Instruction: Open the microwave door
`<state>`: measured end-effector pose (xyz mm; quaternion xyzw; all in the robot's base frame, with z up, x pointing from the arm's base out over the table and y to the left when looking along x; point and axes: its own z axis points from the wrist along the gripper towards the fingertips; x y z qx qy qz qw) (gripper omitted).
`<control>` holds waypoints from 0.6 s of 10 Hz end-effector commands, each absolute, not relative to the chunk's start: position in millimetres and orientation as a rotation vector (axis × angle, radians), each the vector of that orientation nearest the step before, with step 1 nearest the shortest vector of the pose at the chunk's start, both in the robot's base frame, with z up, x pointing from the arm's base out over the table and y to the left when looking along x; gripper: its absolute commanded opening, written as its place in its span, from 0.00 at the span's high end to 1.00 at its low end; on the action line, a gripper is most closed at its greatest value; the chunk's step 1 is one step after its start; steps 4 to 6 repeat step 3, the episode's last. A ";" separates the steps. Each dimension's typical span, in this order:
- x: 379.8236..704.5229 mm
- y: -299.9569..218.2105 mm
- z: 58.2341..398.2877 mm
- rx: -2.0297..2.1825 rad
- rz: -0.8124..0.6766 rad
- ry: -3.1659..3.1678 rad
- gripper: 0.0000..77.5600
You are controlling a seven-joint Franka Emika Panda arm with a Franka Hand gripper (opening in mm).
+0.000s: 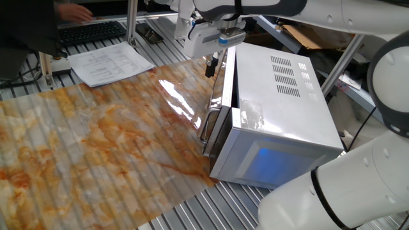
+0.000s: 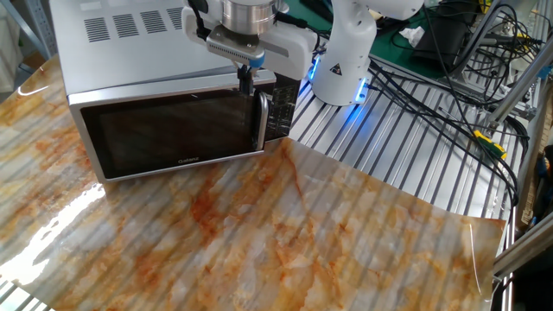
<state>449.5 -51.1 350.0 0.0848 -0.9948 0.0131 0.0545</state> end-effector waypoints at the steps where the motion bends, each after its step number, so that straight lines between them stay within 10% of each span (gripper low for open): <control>1: 445.0 -54.9 350.9 0.160 -0.049 -3.081 0.99; 6: 445.0 -54.9 350.9 0.158 -0.049 -3.081 0.99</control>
